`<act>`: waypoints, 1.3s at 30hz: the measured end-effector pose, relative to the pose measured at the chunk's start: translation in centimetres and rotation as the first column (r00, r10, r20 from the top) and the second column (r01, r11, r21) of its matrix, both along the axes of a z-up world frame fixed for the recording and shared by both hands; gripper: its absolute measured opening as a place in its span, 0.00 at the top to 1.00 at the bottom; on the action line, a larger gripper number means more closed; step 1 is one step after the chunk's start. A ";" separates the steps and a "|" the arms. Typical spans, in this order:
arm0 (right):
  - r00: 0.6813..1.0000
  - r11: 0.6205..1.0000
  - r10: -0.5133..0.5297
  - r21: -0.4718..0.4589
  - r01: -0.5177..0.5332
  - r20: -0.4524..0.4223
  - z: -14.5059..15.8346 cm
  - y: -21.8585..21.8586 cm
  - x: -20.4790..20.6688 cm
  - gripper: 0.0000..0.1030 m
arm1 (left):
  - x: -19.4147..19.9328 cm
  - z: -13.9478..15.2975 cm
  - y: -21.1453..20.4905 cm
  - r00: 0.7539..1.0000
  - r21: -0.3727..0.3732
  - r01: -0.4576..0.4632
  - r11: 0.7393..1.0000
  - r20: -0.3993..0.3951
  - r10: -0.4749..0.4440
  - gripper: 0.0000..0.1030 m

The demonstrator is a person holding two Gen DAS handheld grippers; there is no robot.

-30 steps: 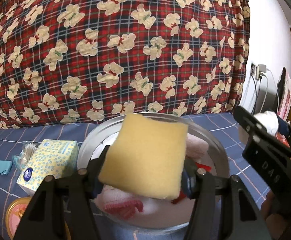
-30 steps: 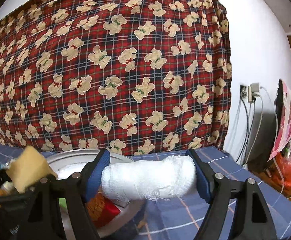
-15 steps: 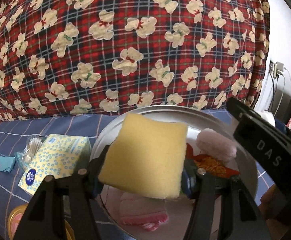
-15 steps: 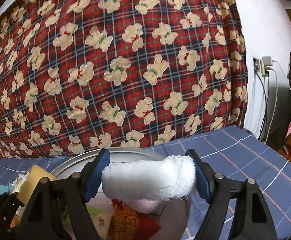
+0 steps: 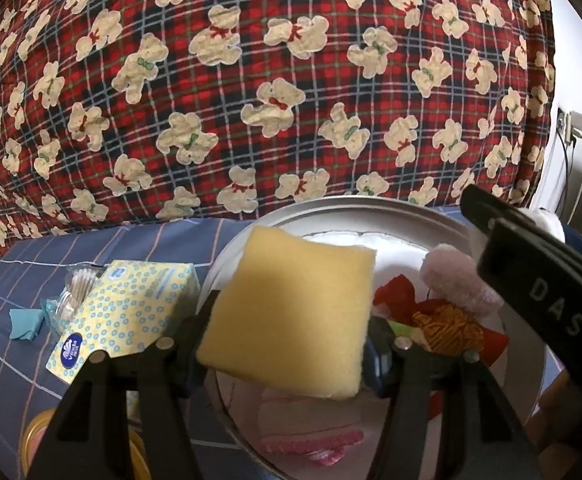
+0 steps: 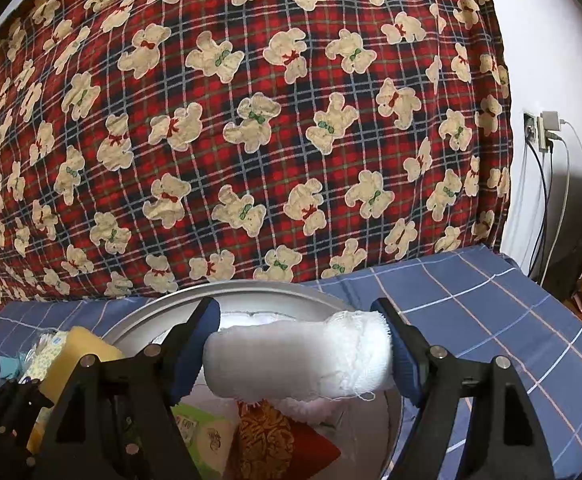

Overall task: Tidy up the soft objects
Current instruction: 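Lower the sponge and towel into the tin and open both grippers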

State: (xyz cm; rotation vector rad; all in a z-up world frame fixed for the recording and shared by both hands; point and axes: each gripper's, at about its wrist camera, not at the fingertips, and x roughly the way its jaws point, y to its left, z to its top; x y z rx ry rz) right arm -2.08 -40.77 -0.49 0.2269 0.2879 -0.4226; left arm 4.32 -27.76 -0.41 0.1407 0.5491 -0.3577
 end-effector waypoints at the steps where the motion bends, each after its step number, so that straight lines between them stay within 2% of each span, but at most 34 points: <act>1: 1.000 1.000 0.000 -0.002 0.000 -0.009 -0.1 0.0 0.1 0.22 | 0.0 -0.1 0.0 1.000 0.004 -0.001 1.000 -0.003 0.001 0.42; 5: 0.999 1.000 0.005 -0.023 -0.006 -0.053 -0.5 0.3 0.6 0.22 | 0.2 -0.3 0.1 1.000 0.016 -0.006 1.000 -0.016 0.007 0.42; 17: 0.997 1.000 0.025 -0.003 -0.025 -0.070 -1.0 0.3 0.9 0.22 | 0.4 -0.8 0.1 0.999 0.031 -0.002 1.000 -0.032 0.003 0.42; 22: 0.992 0.995 0.082 0.065 -0.076 -0.092 -1.6 -0.1 1.4 0.22 | 0.6 -1.1 0.1 0.999 0.026 -0.004 1.000 -0.038 0.005 0.40; 23: 0.992 0.993 0.091 0.078 -0.085 -0.084 -1.6 -0.3 1.4 0.22 | 0.5 -1.1 0.1 0.999 0.027 -0.004 1.000 -0.036 0.005 0.39; 24: 0.993 0.992 0.101 0.088 -0.095 -0.068 -1.6 -0.3 1.2 0.22 | 0.6 -1.1 0.1 0.999 0.029 -0.004 1.000 -0.036 0.005 0.34; 25: 0.993 0.990 0.109 0.097 -0.103 -0.054 -1.7 -0.4 1.0 0.22 | 0.5 -1.1 0.1 1.000 0.029 -0.004 1.000 -0.030 0.004 0.23; 26: 0.992 0.987 0.117 0.112 -0.112 -0.041 -1.7 -0.5 0.8 0.21 | 0.5 -1.1 0.1 1.000 0.028 -0.002 1.000 -0.023 0.002 0.17; 27: 0.991 0.982 0.133 0.136 -0.129 -0.020 -1.7 -0.7 0.6 0.19 | 0.4 -1.1 0.0 1.000 0.030 0.003 1.000 -0.020 -0.002 0.05; 28: 0.988 0.976 0.152 0.159 -0.150 0.002 -1.6 -1.0 0.4 0.16 | 0.3 -1.0 -0.1 1.000 0.030 0.012 0.999 -0.018 -0.011 0.00; 29: 0.985 0.967 0.170 0.186 -0.173 0.034 -1.6 -1.3 0.0 0.12 | 0.0 -1.0 -0.2 0.999 0.026 0.029 0.999 -0.014 -0.029 0.00; 31: 0.980 0.957 0.185 0.215 -0.197 0.073 -1.5 -1.5 -0.4 0.11 | -0.8 -0.9 -0.6 0.999 0.040 0.050 0.998 0.014 -0.051 0.00; 35: 0.969 0.944 0.198 0.239 -0.228 0.145 -1.2 -1.7 -1.3 0.11 | -2.2 -0.8 -1.8 0.992 0.134 0.056 0.989 0.106 -0.071 0.00; 39: 0.965 0.953 0.163 0.220 -0.208 0.204 -0.9 -1.7 -2.7 0.11 | -2.0 -0.8 -1.2 0.994 0.102 0.055 0.993 0.085 -0.063 0.00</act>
